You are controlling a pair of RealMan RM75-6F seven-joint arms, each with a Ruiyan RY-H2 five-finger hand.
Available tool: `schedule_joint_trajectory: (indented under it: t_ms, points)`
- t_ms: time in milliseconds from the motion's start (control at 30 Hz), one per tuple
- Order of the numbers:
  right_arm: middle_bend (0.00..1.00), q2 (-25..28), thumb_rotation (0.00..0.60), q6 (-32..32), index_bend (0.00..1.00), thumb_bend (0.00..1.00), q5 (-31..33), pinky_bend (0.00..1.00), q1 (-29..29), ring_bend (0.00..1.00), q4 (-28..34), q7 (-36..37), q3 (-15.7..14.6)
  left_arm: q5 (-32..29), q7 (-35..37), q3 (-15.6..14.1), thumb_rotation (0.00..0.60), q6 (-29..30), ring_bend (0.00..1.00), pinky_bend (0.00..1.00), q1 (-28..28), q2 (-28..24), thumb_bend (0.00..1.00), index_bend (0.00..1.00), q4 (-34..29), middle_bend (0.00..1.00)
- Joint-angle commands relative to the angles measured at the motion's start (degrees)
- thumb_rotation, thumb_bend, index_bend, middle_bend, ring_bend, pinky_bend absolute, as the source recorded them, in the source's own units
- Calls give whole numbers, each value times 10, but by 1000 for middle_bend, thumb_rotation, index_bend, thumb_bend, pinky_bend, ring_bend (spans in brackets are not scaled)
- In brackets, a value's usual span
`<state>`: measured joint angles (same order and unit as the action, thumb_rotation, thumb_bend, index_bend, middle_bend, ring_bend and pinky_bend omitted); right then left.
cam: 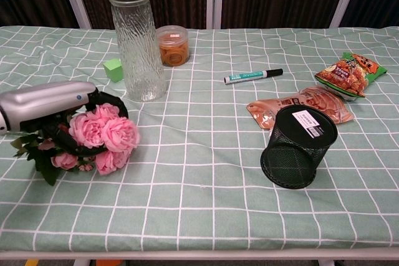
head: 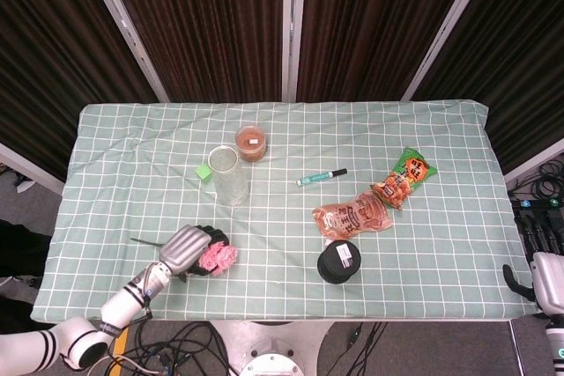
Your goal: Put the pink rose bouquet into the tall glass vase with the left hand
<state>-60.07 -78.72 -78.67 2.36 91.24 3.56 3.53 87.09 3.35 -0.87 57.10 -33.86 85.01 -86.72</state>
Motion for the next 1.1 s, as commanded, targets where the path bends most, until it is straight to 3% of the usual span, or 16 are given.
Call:
schedule_joint_trajectory:
  t_ms: [33,267,433,600,833,1100]
  points:
    - [0,1,600,-2,0,327,-2,0,0,0,1,1,0,6,-6,9,600,22,347,465,4,-20,337,413,-16,372]
    - [0,4,600,-5,0,327,-6,0,-1,0,6,5,0,-9,-28,40,600,83,347,466,24,-81,338,415,-47,373]
    - [0,3,600,-5,0,327,-7,0,-1,0,4,7,-1,-28,-48,82,600,153,347,465,44,-103,338,415,-38,373]
    - [0,2,600,0,0,327,-6,0,0,0,6,6,-2,-3,-87,114,600,240,346,460,57,-96,338,425,4,373]
    - [0,1,600,-1,0,327,-7,0,1,0,6,5,-2,14,-70,151,600,288,347,457,44,-76,338,432,55,373]
    - [0,3,600,1,0,327,-2,0,0,0,4,10,-1,-28,-12,208,600,305,361,469,25,-53,338,453,52,423]
